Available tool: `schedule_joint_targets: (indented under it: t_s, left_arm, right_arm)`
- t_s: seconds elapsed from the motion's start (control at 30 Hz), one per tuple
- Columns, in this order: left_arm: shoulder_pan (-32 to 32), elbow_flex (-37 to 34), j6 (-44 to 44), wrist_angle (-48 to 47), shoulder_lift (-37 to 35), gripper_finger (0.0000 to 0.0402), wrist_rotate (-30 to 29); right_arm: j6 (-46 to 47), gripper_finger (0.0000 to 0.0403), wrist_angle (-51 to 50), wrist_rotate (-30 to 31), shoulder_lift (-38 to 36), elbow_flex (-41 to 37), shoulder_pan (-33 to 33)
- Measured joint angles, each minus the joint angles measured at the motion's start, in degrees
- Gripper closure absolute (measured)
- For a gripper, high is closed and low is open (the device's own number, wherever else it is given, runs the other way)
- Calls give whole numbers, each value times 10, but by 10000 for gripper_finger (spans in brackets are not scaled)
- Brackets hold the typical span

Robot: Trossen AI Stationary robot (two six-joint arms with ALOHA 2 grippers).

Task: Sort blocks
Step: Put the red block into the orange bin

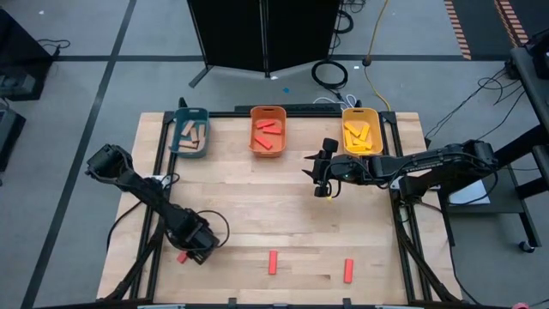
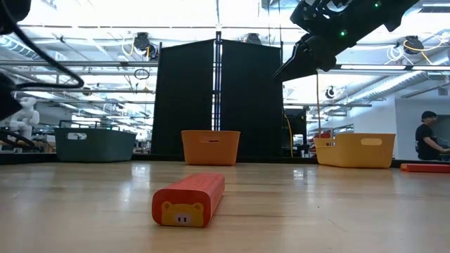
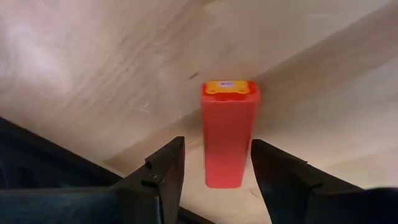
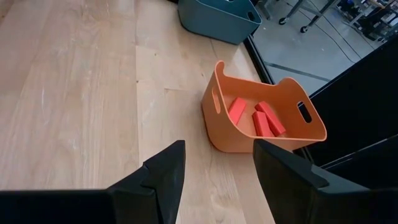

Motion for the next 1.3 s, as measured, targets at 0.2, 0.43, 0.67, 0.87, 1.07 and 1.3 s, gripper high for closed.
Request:
schedule_joint_targets:
  t_s: [0.2, 0.43, 0.67, 0.87, 1.07, 1.3]
  left_arm:
    - [-5, -20, 5, 21, 0, 220, 7]
    - [-5, -20, 29, 32, 0, 222, 6]
    - [-5, -20, 29, 34, 0, 285, -7]
    - [-1, -17, 68, 34, -1, 328, -16]
    - [32, 3, 167, 36, -4, 309, -70]
    - [136, 55, 351, 72, -40, 300, -377]
  right_arm:
    - [0, 220, 0, 0, 0, 0, 0]
    - [0, 220, 0, 0, 0, 0, 0]
    - [0, 220, 0, 0, 0, 0, 0]
    - [-2, 220, -16, 2, 0, 0, 0]
    - [-6, 220, -78, 4, 0, 0, 0]
    - [-2, 220, -68, 5, 0, 0, -1]
